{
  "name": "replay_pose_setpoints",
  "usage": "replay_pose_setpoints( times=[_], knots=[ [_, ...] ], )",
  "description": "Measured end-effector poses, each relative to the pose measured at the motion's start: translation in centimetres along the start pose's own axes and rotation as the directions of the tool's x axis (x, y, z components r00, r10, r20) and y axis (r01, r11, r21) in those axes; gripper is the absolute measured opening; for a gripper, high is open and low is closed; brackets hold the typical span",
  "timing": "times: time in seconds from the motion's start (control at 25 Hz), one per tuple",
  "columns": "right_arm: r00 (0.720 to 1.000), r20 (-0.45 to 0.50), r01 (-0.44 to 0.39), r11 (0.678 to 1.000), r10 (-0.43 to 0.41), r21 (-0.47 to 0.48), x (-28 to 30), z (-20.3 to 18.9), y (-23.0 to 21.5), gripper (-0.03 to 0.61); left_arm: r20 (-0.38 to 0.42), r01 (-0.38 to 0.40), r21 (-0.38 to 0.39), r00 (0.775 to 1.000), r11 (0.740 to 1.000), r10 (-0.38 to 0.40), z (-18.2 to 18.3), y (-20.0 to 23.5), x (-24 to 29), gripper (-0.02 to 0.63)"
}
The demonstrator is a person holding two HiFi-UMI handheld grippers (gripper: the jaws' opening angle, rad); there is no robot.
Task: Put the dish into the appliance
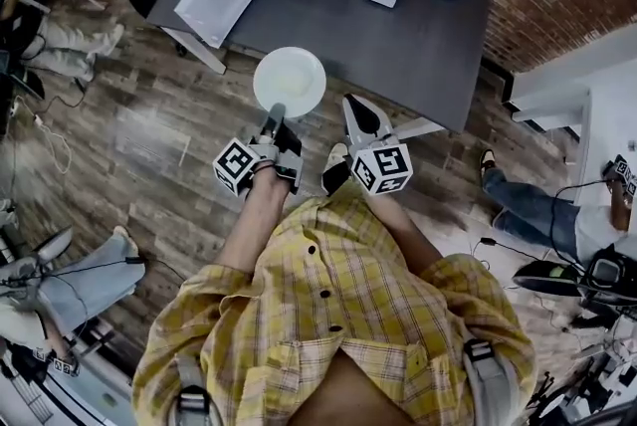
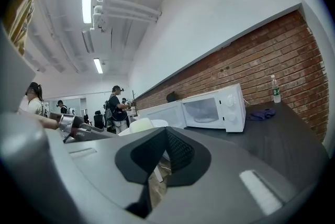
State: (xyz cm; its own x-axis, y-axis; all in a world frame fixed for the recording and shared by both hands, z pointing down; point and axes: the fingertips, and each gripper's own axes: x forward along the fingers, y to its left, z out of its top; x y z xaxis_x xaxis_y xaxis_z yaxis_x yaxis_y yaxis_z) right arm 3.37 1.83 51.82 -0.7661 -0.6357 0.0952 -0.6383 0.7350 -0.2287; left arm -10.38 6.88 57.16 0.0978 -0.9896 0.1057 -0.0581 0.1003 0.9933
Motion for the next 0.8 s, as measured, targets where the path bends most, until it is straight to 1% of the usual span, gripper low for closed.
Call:
replay_pose_setpoints(
  times=[0.16, 0.32, 0.44, 0.64, 0.8],
  knots=[
    [1.0, -0.01, -0.001, 1.0, 0.001, 0.005, 2.8, 1.3, -2.7, 0.005, 0.016, -0.002, -0.002, 1.0, 1.0, 0.002, 0.9, -1.0, 3.3, 0.009],
    [1.0, -0.008, -0.01, 1.0, 0.01, 0.01, 5.7, 2.6, -4.7, 0.005, 0.01, 0.02, -0.009, 1.0, 1.0, -0.02, 1.7, -2.5, 7.1, 0.009],
    [1.0, -0.008, -0.021, 1.0, 0.021, 0.0, 7.9, 3.6, -6.0, 0.005, 0.021, 0.013, -0.011, 1.0, 1.0, -0.013, 2.7, -3.0, 9.6, 0.01],
    [0.999, -0.002, -0.033, 0.999, 0.033, -0.016, 10.6, 4.6, -8.0, 0.005, 0.015, 0.002, 0.015, 1.0, 1.0, -0.003, 3.6, -3.0, 13.3, 0.009],
    [0.999, -0.003, -0.034, 0.999, 0.034, -0.031, 12.0, 4.8, -9.0, 0.005, 0.008, 0.032, -0.027, 0.999, 0.999, -0.032, 3.7, -3.3, 15.5, 0.009]
  ],
)
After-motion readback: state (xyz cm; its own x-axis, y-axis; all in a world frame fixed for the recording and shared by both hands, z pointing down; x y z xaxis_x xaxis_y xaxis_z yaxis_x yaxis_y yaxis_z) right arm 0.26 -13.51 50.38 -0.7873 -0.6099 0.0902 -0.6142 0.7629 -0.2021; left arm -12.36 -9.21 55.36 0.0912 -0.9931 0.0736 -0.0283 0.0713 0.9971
